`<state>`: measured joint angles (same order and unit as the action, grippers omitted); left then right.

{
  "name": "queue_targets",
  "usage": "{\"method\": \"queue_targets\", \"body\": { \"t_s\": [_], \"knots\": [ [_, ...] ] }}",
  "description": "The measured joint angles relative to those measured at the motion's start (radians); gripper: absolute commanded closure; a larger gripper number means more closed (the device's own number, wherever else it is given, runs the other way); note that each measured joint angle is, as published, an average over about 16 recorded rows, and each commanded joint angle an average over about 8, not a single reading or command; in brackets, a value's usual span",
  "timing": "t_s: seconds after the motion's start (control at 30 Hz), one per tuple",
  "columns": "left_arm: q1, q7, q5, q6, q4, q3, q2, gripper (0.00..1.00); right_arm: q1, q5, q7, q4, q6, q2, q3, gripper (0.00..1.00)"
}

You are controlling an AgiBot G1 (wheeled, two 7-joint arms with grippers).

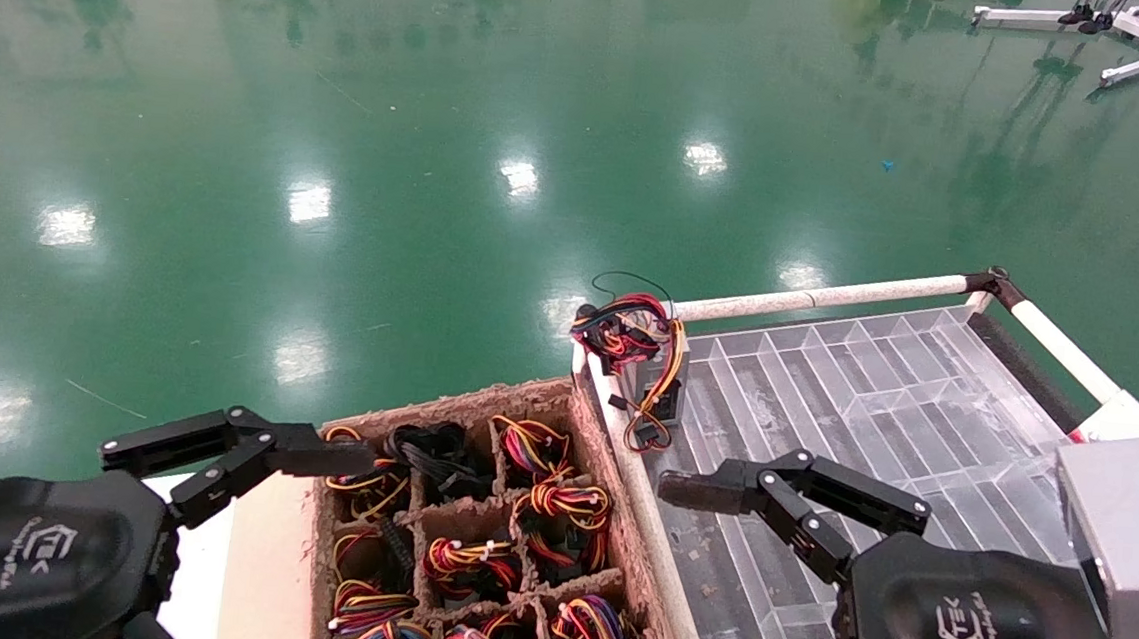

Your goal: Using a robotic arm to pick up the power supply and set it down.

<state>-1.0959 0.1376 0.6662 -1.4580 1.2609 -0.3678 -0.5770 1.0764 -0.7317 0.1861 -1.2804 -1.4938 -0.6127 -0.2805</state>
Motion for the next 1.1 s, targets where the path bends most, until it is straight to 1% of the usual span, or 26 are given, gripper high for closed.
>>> {"method": "queue_targets", "body": {
  "t_s": [0.37,0.53,0.73,0.93,0.97,1.0,1.03,1.1],
  "knots": [
    [0.0,0.0,0.0,0.0,0.0,0.0,0.0,1.0,0.0,-0.001,0.0,0.0,0.001,0.0,0.0,0.0],
    [0.0,0.0,0.0,0.0,0.0,0.0,0.0,1.0,0.006,-0.027,-0.002,0.001,0.015,-0.001,-0.007,0.0],
    [0.0,0.0,0.0,0.0,0.0,0.0,0.0,1.0,0.043,-0.128,0.0,0.001,0.061,-0.023,-0.04,0.0],
    [0.0,0.0,0.0,0.0,0.0,0.0,0.0,1.0,0.126,-0.309,0.004,0.018,0.116,-0.081,-0.113,0.0],
    [0.0,0.0,0.0,0.0,0.0,0.0,0.0,1.0,0.143,-0.343,0.004,0.025,0.124,-0.095,-0.128,0.05],
    [0.0,0.0,0.0,0.0,0.0,0.0,0.0,1.0,0.161,-0.377,0.004,0.033,0.131,-0.109,-0.143,0.12],
    [0.0,0.0,0.0,0.0,0.0,0.0,0.0,1.0,0.178,-0.41,0.003,0.042,0.138,-0.124,-0.157,0.23],
    [0.0,0.0,0.0,0.0,0.0,0.0,0.0,1.0,0.213,-0.473,0.0,0.064,0.148,-0.155,-0.186,0.48]
  ]
}}
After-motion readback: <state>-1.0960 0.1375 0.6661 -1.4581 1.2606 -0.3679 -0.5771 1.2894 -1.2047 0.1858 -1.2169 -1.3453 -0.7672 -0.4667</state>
